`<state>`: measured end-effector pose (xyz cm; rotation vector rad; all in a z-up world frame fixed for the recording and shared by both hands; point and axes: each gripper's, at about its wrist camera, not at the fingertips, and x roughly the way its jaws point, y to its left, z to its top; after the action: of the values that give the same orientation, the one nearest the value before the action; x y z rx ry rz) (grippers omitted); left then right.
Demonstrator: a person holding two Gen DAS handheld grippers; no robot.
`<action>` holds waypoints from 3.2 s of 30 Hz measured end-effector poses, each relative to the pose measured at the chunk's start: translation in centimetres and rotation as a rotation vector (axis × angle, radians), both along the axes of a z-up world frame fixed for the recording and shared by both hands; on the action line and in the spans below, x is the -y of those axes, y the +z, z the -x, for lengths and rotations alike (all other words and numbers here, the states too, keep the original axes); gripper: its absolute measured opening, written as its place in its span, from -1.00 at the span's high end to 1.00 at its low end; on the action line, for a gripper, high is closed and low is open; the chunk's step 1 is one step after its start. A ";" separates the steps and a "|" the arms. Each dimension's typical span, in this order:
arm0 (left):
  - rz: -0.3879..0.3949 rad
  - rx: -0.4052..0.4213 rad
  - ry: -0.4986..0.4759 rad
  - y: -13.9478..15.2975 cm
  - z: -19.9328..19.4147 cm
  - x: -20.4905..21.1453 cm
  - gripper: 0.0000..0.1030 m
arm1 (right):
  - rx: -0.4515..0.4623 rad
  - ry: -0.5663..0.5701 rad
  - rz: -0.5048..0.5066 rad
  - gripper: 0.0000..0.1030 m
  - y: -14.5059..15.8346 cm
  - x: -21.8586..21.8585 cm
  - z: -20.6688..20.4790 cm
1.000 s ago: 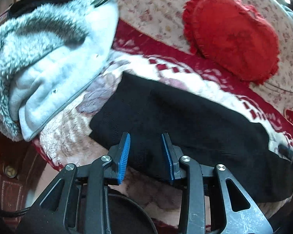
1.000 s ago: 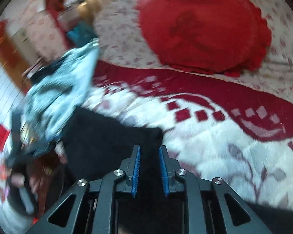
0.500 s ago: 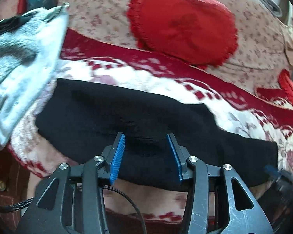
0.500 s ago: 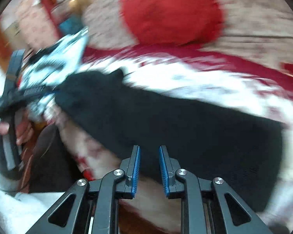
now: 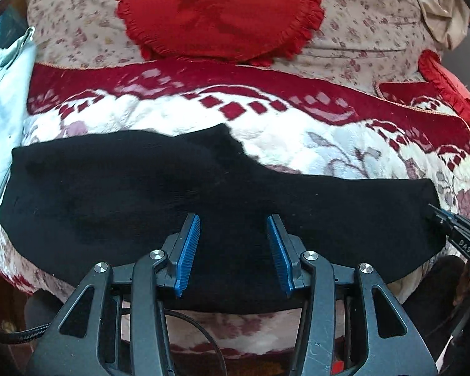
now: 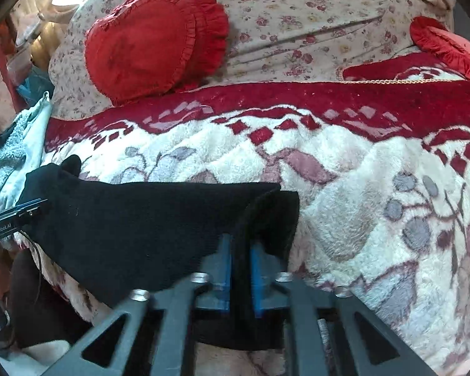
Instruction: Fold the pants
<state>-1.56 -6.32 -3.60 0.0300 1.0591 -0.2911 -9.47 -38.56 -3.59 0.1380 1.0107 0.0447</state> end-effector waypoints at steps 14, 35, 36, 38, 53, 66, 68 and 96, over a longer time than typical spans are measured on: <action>-0.026 0.019 -0.058 -0.3 0.4 3.6 0.15 | 0.023 -0.082 -0.049 0.80 2.3 2.7 1.4; -0.009 0.004 -0.202 0.4 0.3 10.5 0.15 | -0.044 -0.191 -0.192 0.20 -0.2 3.9 3.3; -0.005 -0.001 -0.212 0.4 0.3 10.9 0.15 | -0.046 -0.190 -0.199 0.20 -0.3 3.9 3.3; -0.006 -0.004 -0.228 0.3 0.4 11.5 0.15 | -0.052 -0.184 -0.208 0.19 -0.4 3.9 3.4; -0.014 -0.029 -0.275 -0.4 -0.5 14.5 0.15 | -0.053 -0.178 -0.220 0.15 -0.9 4.2 3.7; 0.058 -0.063 -0.445 0.3 -1.4 21.3 -0.26 | -0.093 -0.155 -0.232 0.09 -1.9 3.5 3.7; 0.042 -0.066 -0.486 0.1 -1.3 22.5 -0.26 | -0.094 -0.150 -0.243 0.08 -2.1 3.4 3.6; 0.066 0.000 -0.747 2.7 0.8 23.9 0.60 | 0.051 -0.014 -0.269 0.68 2.2 0.0 2.6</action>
<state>-2.31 -30.19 -0.94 0.3715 1.0047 -0.9992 -12.10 -38.51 -1.40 0.3879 0.9496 0.1713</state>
